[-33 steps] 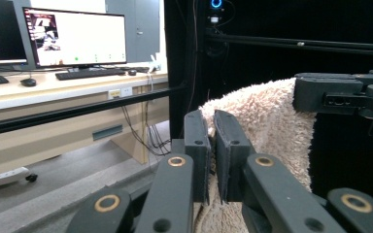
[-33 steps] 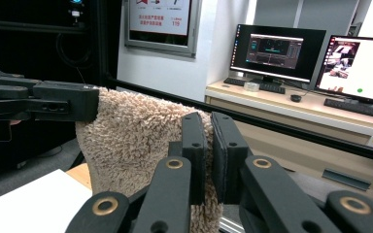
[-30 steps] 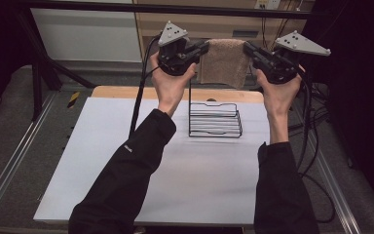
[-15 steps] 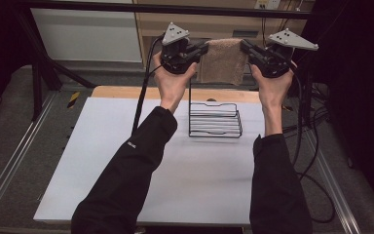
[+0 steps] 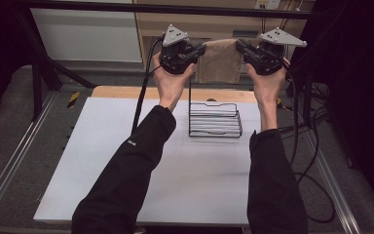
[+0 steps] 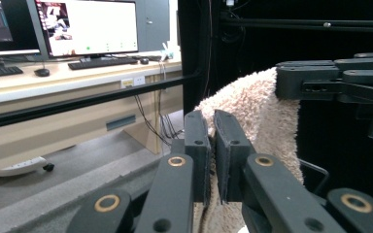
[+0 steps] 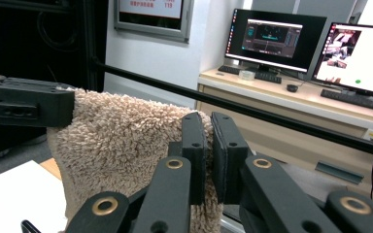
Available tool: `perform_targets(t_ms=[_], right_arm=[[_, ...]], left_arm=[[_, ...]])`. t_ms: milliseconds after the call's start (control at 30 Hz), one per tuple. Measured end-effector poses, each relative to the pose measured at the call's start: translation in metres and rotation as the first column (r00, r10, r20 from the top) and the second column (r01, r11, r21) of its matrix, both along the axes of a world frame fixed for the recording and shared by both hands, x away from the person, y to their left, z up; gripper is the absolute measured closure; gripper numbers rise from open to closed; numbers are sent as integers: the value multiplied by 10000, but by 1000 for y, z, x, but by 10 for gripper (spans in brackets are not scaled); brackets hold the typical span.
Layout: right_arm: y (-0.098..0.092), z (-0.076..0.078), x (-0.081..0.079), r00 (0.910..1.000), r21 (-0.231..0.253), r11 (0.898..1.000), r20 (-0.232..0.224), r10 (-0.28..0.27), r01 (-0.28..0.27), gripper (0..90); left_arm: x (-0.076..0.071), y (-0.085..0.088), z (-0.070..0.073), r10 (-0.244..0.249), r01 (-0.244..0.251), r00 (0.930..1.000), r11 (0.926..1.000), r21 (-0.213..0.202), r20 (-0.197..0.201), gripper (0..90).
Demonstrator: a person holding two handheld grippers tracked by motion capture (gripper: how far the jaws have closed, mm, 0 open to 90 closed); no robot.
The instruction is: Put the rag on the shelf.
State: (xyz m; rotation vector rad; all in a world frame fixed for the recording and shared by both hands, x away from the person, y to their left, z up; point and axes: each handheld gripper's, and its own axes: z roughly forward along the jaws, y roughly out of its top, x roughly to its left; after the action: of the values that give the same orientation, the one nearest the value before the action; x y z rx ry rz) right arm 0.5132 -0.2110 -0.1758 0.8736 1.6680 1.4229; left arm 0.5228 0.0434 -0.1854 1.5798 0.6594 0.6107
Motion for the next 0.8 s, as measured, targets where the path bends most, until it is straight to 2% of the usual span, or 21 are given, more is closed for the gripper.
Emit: perform_targets(t_ms=[267, 533, 800], right_arm=[[-6, -16, -3, 9989, 253, 9994, -390, 246, -236, 850], [-11, -28, -10, 9964, 182, 9986, -679, 506, -495, 850], [-15, -36, -21, 9949, 28, 9978, -756, 668, -668, 849]], left_arm=[[-4, -1, -12, -313, 317, 9991, 9994, 131, -274, 846], [-10, -1, -25, -539, 553, 9973, 9981, 278, -493, 845], [-18, -2, -32, -783, 810, 9953, 9957, 458, -561, 845]])
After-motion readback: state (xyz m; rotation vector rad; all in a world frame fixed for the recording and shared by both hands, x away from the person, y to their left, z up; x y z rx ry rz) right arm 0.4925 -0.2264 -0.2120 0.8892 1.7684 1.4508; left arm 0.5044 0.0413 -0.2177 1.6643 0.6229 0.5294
